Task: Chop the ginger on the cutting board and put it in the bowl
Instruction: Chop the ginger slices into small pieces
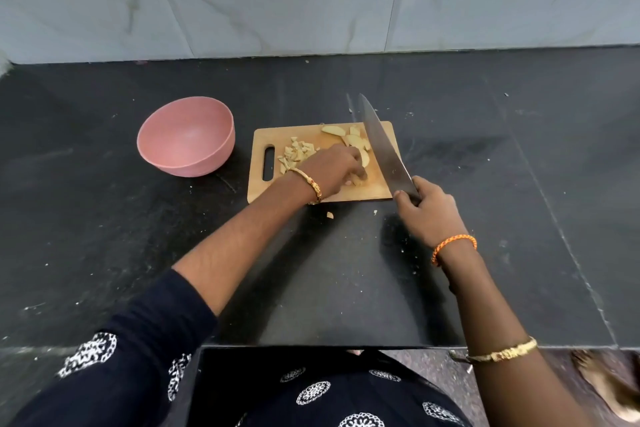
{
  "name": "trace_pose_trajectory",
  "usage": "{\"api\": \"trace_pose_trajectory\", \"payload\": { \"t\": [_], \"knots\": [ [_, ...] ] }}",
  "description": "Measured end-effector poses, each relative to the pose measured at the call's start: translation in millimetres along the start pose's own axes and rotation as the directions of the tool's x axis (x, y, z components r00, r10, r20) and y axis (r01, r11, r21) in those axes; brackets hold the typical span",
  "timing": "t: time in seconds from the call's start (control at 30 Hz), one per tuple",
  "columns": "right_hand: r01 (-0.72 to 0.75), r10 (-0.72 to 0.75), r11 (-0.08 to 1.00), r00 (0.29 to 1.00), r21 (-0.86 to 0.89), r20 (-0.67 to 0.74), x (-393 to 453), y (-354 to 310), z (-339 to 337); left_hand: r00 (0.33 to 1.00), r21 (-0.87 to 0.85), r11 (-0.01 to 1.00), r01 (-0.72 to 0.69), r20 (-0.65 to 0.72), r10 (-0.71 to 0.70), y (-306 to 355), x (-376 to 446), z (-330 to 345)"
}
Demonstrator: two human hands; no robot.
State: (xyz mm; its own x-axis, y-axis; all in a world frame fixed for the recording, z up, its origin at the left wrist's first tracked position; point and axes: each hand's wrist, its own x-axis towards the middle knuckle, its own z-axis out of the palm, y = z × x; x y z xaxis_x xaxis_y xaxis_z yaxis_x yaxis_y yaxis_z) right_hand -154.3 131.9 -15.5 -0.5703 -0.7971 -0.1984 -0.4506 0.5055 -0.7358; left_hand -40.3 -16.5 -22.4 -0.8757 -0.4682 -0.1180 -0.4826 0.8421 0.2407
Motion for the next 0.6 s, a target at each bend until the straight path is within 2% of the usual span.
{"api": "trace_pose_trajectory", "payload": {
  "t": [0.1,0.2,0.3,0.37,0.47,0.6],
  "knots": [
    [-0.013,0.013,1.0,1.0,0.003,0.027,-9.3,5.1,0.8,1.0,0.006,1.0,0.024,-0.006,-0.024,0.8,3.2,-3.1],
    [-0.023,0.023,1.0,0.999,0.012,0.036,-21.7,11.1,1.0,0.98,-0.059,0.983,0.172,-0.096,-0.177,10.2,1.1,2.9],
    [-0.042,0.041,0.999,0.997,0.015,0.064,-30.2,15.4,6.0,0.895,-0.207,0.924,0.321,-0.253,-0.368,22.1,-6.1,20.1],
    [-0.044,0.045,0.999,0.996,-0.011,0.077,-30.9,15.6,12.6,0.825,-0.326,0.87,0.371,-0.314,-0.47,27.2,-9.7,28.9],
    [-0.029,0.034,0.998,0.996,-0.063,0.078,-27.4,13.4,19.1,0.765,-0.483,0.792,0.373,-0.324,-0.557,28.3,-10.8,36.3],
    [0.014,-0.004,0.993,0.996,-0.115,0.088,-20.7,6.7,19.9,0.747,-0.599,0.728,0.335,-0.303,-0.592,23.6,-11.2,39.6]
  ]
}}
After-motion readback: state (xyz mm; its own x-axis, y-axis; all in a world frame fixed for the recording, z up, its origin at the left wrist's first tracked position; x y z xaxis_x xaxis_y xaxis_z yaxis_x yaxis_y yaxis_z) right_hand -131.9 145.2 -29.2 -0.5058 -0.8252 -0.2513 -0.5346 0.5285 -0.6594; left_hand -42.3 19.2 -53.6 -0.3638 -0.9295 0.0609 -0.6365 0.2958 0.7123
